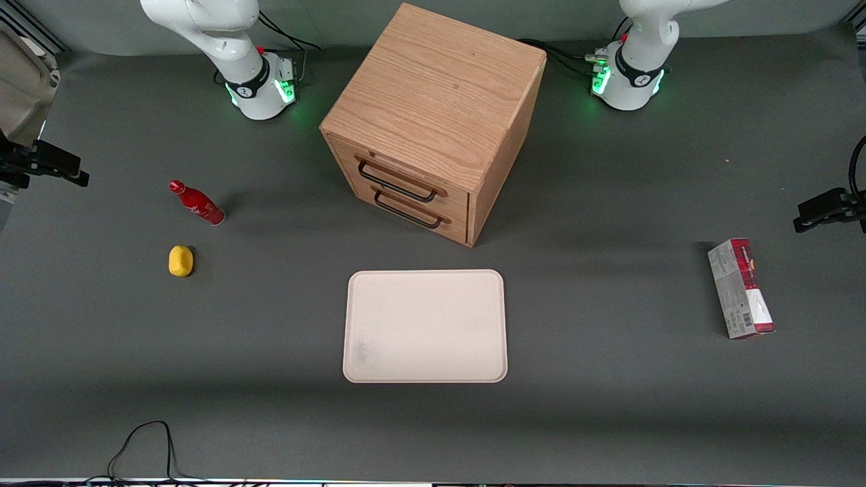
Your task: Place coke bottle on tray
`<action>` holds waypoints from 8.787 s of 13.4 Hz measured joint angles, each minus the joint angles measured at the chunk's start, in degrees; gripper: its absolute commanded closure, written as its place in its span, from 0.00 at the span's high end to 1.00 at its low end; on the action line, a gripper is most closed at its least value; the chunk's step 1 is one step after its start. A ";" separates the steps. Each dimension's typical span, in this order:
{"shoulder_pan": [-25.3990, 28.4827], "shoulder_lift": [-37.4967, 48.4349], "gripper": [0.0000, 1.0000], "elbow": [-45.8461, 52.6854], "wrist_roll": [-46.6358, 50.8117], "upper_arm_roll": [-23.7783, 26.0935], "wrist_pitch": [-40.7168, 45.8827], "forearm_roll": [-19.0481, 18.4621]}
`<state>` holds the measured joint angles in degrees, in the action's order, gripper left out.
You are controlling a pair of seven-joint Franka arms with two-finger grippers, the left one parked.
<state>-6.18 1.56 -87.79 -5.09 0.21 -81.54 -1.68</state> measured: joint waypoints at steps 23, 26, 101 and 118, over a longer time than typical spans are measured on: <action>-0.01 28.32 1.00 -40.64 -10.55 -6.47 -13.77 -2.34; -0.01 27.03 1.00 -45.80 -10.54 -6.47 -21.05 -2.34; 24.97 -37.01 0.00 38.44 7.20 -1.13 -2.95 1.73; 32.54 -50.72 0.00 39.77 19.24 0.06 -15.08 0.36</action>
<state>26.36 -49.16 -48.02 14.15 0.26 -96.62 -1.31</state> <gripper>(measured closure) 0.687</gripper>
